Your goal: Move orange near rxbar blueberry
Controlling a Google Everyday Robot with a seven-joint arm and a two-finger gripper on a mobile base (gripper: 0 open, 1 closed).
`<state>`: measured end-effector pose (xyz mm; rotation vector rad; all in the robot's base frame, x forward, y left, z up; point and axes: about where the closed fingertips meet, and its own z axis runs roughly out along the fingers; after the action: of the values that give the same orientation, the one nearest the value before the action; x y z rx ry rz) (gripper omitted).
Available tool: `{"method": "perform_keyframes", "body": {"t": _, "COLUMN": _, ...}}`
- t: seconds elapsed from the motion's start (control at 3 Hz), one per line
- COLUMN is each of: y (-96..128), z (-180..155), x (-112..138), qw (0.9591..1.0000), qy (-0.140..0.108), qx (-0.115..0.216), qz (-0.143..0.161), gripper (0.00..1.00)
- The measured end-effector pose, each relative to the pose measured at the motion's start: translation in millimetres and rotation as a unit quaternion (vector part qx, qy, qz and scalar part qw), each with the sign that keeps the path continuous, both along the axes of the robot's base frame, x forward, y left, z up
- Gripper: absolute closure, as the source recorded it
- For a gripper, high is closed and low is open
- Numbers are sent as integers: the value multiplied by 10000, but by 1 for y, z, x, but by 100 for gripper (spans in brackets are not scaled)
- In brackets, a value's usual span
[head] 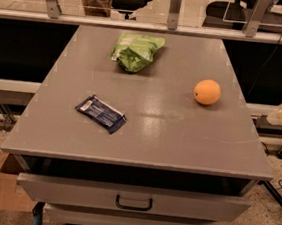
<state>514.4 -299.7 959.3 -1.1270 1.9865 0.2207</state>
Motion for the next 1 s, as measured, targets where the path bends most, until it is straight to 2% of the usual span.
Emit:
{"method": "perform_keyframes", "body": {"t": 0.33, "y": 18, "z": -12, "x": 14, "qw": 9995, "qy": 15, "qx": 308, "qz": 75, "gripper": 0}}
{"method": "perform_keyframes", "body": {"t": 0.67, "y": 46, "z": -27, "x": 32, "qw": 9976, "qy": 25, "qx": 631, "qz": 271, "gripper": 0}}
{"method": "perform_keyframes", "body": {"t": 1.0, "y": 69, "z": -39, "x": 46, "qw": 9961, "qy": 9, "qx": 795, "qz": 385, "gripper": 0}}
